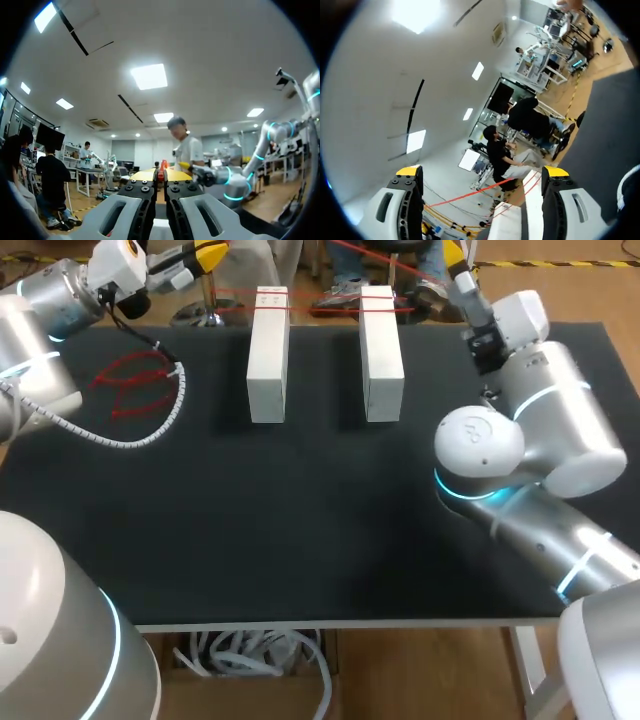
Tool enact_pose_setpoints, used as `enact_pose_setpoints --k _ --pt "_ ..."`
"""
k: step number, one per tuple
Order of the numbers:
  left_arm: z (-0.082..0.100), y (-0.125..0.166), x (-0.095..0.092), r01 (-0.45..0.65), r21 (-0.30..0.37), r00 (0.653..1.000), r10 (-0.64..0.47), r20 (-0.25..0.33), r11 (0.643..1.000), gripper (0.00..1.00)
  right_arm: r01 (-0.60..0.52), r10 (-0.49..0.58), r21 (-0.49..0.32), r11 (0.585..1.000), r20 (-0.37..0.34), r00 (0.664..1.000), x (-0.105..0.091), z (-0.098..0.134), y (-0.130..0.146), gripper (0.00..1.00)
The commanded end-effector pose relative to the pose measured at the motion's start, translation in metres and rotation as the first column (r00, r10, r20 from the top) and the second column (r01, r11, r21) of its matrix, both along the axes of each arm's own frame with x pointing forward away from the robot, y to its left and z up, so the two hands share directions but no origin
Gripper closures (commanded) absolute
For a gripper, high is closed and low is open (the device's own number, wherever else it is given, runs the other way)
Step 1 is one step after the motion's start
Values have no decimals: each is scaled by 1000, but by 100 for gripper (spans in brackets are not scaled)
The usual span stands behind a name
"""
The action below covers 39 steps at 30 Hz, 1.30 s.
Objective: Grab the tape and strap the tape.
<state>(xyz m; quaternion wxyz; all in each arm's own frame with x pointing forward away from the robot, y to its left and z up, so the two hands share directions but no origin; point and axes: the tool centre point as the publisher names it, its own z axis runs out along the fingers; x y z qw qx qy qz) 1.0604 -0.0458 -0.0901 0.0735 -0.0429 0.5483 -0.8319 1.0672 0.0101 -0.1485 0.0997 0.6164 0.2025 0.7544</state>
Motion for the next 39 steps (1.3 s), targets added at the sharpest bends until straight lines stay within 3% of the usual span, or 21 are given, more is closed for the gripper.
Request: enact_pose_setpoints --k 1,13,22,31,39 --pt "0 0 -1 -3 -1 1000 3 1 1000 100 40 -49 148 988 57 997 4 -2 8 0" --pt "0 0 -1 -3 -1 1000 3 1 1000 100 60 -77 359 931 33 996 9 -1 24 0" --pt "0 0 -1 -3 -1 1000 3 1 1000 100 60 -99 491 869 54 994 -6 31 43 0" --pt "0 0 -1 -3 -1 1000 3 1 1000 100 125 -164 551 825 22 986 -12 27 35 0" --pt "0 0 -1 -3 -1 1000 3 1 1000 100 141 -195 596 790 25 981 -2 24 32 0"
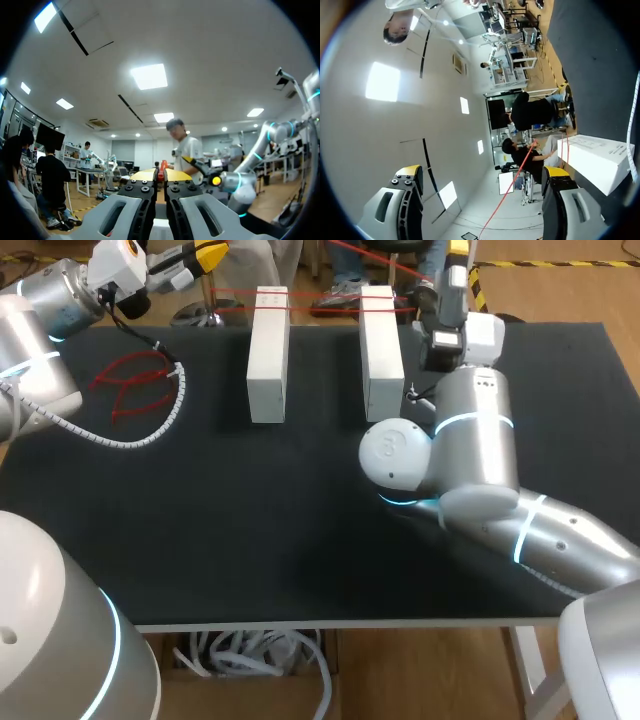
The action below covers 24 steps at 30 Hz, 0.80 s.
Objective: Grab the tape and strap the tape.
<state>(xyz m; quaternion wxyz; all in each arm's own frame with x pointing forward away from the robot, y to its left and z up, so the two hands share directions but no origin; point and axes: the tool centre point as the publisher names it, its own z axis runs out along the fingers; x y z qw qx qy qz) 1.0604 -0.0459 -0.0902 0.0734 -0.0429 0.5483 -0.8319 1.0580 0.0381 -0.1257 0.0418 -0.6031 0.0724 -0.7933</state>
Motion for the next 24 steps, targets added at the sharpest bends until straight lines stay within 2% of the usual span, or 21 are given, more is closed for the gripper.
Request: enact_pose_setpoints --k 1,9,17,24 --pt "0 0 -1 -3 -1 1000 3 1 1000 100 73 -73 29 997 2 997 9 1 3 0" --pt "0 0 -1 -3 -1 1000 3 1 1000 100 92 -93 37 995 0 996 24 -11 -3 0" --pt "0 0 -1 -3 -1 1000 3 1 1000 100 49 -51 65 997 18 999 31 1 11 0" --pt "0 0 -1 -3 -1 1000 3 1 1000 100 31 -33 59 998 31 999 34 2 16 0"
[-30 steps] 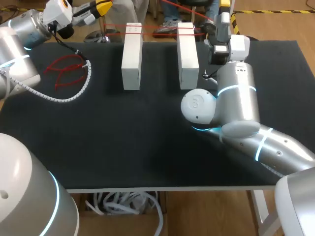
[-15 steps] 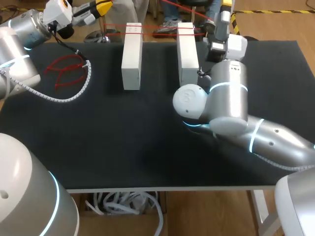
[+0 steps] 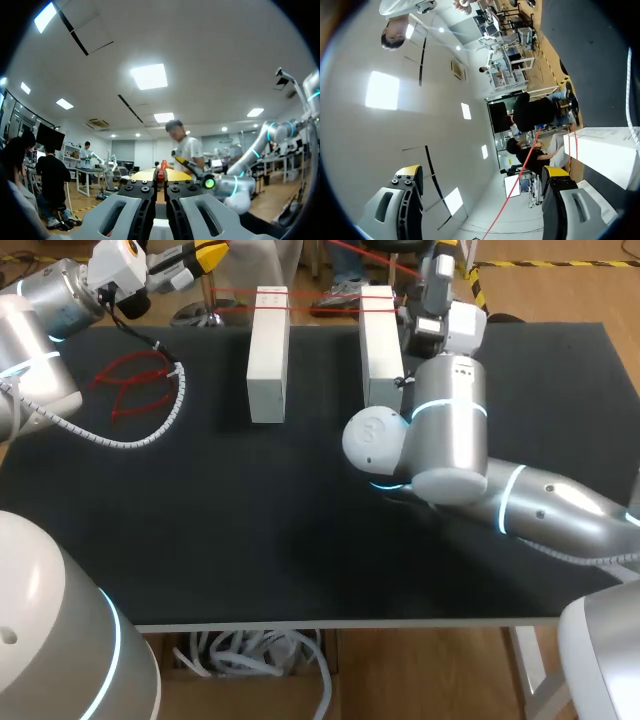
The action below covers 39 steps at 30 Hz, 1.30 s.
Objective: Grab the tape and strap the tape.
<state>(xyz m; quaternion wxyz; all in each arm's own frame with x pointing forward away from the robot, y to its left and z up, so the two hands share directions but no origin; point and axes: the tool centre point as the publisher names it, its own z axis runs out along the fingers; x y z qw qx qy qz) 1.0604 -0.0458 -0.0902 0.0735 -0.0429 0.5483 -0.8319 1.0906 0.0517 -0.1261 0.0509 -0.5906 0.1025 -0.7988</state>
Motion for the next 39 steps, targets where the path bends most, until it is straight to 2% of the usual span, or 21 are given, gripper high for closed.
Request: enact_pose_setpoints --k 1,19,34,35,36,37,38,39 --pt "0 0 -1 -3 -1 1000 3 1 1000 100 5 -5 0 1000 11 1000 2 3 2 0" --pt "0 0 -1 -3 -1 1000 3 1 1000 100 -15 17 -31 999 48 999 12 5 6 0" --pt "0 0 -1 -3 -1 1000 3 1 1000 100 -15 16 -48 999 6 1000 11 -4 4 0" --pt "0 0 -1 -3 -1 1000 3 1 1000 100 -16 16 -48 999 5 1000 10 -4 4 6" --pt "0 0 -1 -3 -1 1000 3 1 1000 100 -17 17 -47 999 3 1000 10 -5 4 29" --pt "0 0 -1 -3 -1 1000 3 1 1000 100 -18 18 -47 999 1 1000 9 -5 5 40" --pt "0 0 -1 -3 -1 1000 3 1 1000 100 -20 20 -47 999 -2 1000 9 -5 5 38" --pt "0 0 -1 -3 -1 1000 3 1 1000 100 -21 21 -47 999 -3 1000 9 -5 5 51"
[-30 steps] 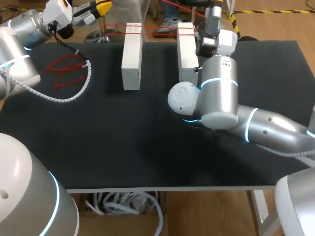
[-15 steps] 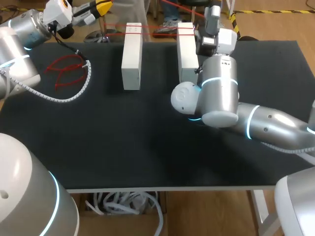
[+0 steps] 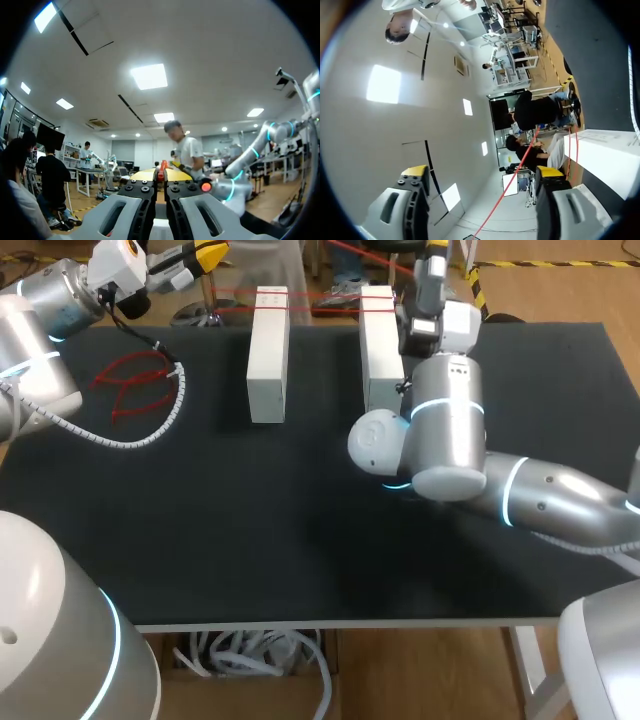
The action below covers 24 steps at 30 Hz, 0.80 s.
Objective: Grab the tape and strap the tape.
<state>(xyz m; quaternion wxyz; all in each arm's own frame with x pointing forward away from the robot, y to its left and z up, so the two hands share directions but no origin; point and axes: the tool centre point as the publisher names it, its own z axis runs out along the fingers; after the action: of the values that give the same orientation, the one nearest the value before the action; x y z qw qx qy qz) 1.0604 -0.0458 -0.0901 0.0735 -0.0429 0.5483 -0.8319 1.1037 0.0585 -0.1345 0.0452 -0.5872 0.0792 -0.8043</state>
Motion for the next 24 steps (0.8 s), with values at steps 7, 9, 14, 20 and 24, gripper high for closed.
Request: enact_pose_setpoints --k 7,9,14,20,24 --pt "0 0 -1 -3 -1 1000 3 1 1000 100 -7 7 -2 1000 -13 1000 -5 4 0 84" --pt "0 0 -1 -3 -1 1000 3 1 1000 100 -9 9 -3 1000 -13 1000 -5 4 0 82" --pt "0 0 -1 -3 -1 1000 3 1 1000 100 -11 11 -6 1000 -14 1000 -7 4 1 86" --pt "0 0 -1 -3 -1 1000 3 1 1000 100 -9 8 -13 1000 -16 1000 -8 4 1 100" --pt "0 0 -1 -3 -1 1000 3 1 1000 100 -6 6 -21 1000 -13 1000 -9 4 1 100"
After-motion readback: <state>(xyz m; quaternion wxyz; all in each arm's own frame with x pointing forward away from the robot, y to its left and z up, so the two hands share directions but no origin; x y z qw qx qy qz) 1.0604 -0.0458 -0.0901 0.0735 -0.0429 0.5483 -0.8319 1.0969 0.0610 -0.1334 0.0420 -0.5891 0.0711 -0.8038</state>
